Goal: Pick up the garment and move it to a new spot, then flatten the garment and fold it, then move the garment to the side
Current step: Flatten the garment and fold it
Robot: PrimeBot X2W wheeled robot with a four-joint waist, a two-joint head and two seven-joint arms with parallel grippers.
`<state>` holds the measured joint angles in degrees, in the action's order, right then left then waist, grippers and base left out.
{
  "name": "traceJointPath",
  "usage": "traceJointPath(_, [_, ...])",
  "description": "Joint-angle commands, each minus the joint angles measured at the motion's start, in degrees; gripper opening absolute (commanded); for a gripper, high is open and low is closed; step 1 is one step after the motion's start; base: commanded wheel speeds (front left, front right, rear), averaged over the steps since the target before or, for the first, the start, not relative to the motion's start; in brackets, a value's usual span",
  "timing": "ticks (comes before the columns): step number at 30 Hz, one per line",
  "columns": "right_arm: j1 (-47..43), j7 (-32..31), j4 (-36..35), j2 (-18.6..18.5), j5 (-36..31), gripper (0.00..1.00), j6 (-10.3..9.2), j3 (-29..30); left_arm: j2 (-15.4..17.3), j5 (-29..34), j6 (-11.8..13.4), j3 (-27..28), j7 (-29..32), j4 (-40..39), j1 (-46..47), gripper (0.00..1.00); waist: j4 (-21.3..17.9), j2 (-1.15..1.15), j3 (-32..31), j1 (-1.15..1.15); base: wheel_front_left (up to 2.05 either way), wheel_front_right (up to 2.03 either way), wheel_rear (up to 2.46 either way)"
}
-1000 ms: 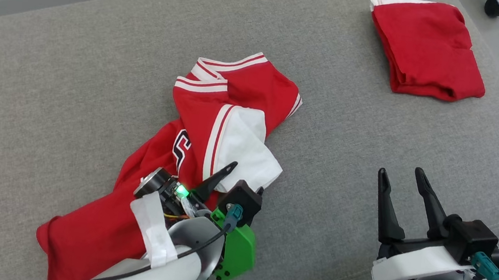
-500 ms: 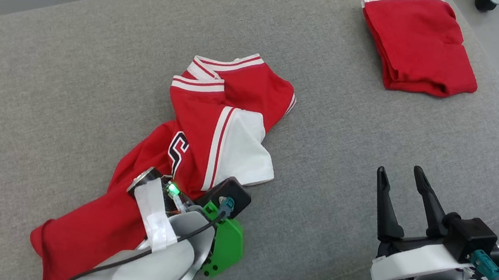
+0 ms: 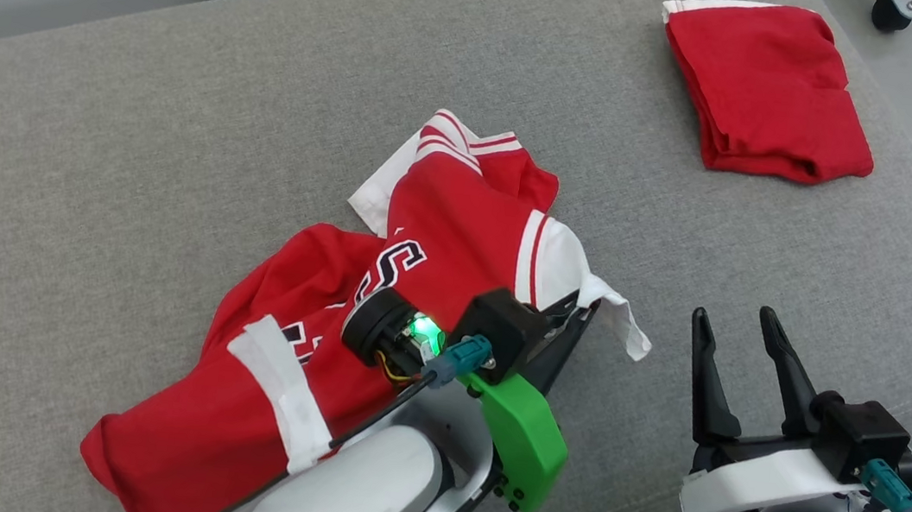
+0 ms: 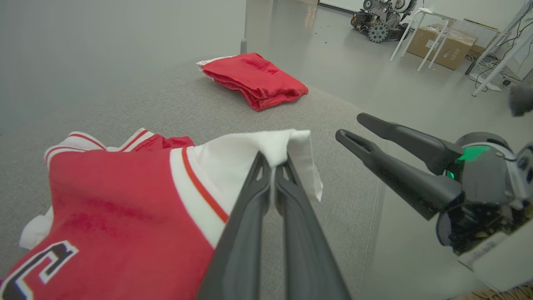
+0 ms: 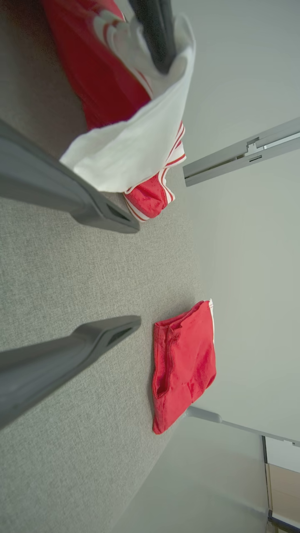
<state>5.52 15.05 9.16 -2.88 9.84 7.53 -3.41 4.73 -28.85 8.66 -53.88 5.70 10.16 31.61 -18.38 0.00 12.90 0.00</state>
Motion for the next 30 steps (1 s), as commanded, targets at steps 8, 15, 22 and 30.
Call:
traceJointPath(8, [0.5,0.2,0.1,-0.1,-0.4,1.0,-0.09,0.4,-0.6,-5.3,-6.2,-4.2,0.4,5.9,-5.2,1.0,-0.7,0.0,0.9,0.0,0.0,0.0,0.0])
traceJointPath(15, [-1.0,0.2,0.5,-0.1,-0.8,1.0,-0.09,1.6,2.7,-9.0,-3.3,1.4,-3.5,3.0,-9.4,1.0,0.1,0.0,-0.7,0.0,0.0,0.0,0.0])
traceJointPath(22, [-3.2,0.2,0.1,-0.1,-1.5,1.0,-0.09,2.7,12.3,-10.1,6.3,10.1,-6.6,-6.5,-17.2,1.0,4.0,0.0,-3.5,0.0,0.0,0.0,0.0])
traceJointPath(30, [-4.7,0.2,-0.7,-0.1,-2.8,1.0,-0.09,3.5,18.3,-11.1,13.6,17.2,-12.6,-12.8,-27.6,1.0,9.6,0.0,-6.3,0.0,0.0,0.0,0.0])
